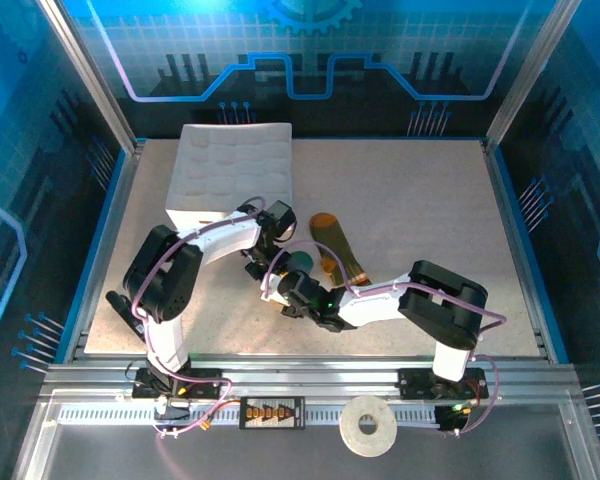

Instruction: Roll the socks

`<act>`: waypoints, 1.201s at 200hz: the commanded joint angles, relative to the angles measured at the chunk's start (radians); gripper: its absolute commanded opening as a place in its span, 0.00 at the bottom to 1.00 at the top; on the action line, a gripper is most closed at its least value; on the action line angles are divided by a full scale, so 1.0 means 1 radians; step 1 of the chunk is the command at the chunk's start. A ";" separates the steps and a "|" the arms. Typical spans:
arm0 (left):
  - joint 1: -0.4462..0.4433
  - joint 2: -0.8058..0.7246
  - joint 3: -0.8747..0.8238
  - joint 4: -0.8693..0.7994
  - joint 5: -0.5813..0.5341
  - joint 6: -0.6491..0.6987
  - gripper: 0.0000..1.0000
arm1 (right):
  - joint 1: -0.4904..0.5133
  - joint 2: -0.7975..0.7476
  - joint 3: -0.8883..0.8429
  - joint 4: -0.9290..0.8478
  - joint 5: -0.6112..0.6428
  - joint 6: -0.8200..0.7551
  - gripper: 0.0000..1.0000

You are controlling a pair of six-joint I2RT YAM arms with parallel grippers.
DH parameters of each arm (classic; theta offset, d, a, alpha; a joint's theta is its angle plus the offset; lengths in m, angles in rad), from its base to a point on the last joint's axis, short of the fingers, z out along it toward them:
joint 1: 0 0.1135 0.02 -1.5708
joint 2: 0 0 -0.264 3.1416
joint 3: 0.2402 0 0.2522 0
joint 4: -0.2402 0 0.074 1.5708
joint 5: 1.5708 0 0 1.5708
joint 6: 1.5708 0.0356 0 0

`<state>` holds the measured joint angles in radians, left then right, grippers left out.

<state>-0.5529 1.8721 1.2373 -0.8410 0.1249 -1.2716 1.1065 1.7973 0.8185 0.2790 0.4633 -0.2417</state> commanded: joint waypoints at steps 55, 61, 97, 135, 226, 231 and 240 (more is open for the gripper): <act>0.025 -0.166 -0.097 0.004 0.046 -0.068 0.56 | -0.088 0.021 -0.100 -0.134 -0.251 0.183 0.00; 0.031 -0.182 -0.104 0.011 0.043 -0.078 0.59 | -0.098 0.024 -0.108 -0.134 -0.275 0.197 0.00; 0.063 -0.267 -0.148 0.050 0.020 -0.098 0.69 | -0.143 0.034 -0.141 -0.124 -0.390 0.251 0.00; 0.076 -0.334 -0.192 0.090 -0.007 -0.087 0.71 | -0.206 0.049 -0.134 -0.136 -0.479 0.303 0.00; 0.056 -0.368 -0.315 0.302 0.040 -0.009 0.60 | -0.380 0.132 -0.136 -0.126 -0.771 0.453 0.00; 0.052 -0.361 -0.316 0.305 0.039 -0.008 0.60 | -0.390 0.140 -0.135 -0.127 -0.785 0.462 0.00; 0.048 -0.346 -0.320 0.320 0.038 -0.007 0.59 | -0.407 0.149 -0.139 -0.122 -0.807 0.476 0.00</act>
<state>-0.4881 1.4914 0.9329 -0.5705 0.1394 -1.3132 0.7536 1.8263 0.7479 0.4416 -0.3317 0.1627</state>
